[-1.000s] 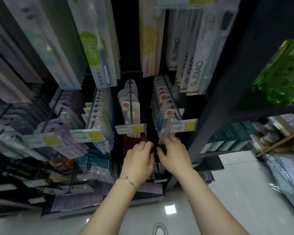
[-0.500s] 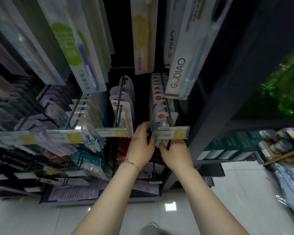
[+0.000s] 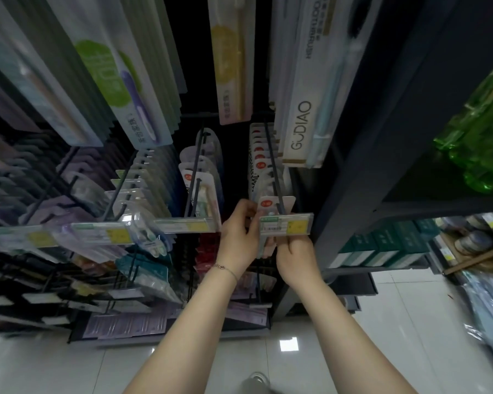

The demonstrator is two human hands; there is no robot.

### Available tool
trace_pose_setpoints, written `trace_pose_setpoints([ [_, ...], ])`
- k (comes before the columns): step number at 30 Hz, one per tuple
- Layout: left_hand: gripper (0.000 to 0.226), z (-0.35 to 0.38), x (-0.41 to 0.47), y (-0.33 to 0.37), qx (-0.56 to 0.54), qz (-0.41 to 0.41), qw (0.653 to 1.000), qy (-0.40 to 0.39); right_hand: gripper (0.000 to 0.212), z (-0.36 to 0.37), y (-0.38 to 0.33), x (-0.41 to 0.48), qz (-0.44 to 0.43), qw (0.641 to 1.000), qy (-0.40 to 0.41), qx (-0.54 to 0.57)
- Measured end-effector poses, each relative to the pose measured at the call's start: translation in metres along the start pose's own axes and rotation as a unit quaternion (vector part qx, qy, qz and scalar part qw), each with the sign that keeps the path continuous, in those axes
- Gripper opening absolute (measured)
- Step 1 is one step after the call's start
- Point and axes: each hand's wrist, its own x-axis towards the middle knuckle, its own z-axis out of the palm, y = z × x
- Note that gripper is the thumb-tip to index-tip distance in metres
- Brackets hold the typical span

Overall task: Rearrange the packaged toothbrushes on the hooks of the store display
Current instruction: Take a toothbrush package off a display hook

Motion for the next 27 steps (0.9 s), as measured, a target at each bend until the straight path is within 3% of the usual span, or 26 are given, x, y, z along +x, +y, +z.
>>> trace_pose_setpoints([
  [3,0.003,-0.001,-0.005,0.001,-0.021,-0.019,1.000,-0.012,0.018,0.001,0.005,-0.005,0.002,1.000,0.023,-0.007],
  [6,0.005,-0.002,-0.011,0.004,-0.031,-0.030,0.999,-0.022,0.034,0.003,0.009,-0.012,0.003,0.999,0.049,-0.004],
  [14,0.009,-0.004,-0.027,0.017,-0.062,-0.032,0.997,-0.041,0.024,-0.001,0.006,-0.029,-0.025,0.993,0.112,-0.022],
  [20,0.012,-0.008,-0.034,0.017,-0.071,-0.029,0.995,-0.060,0.033,0.001,0.002,-0.040,-0.031,0.993,0.109,-0.019],
  [27,0.012,-0.016,-0.039,0.006,-0.050,-0.002,0.997,-0.060,0.022,0.003,0.011,-0.047,-0.054,0.995,0.085,0.020],
])
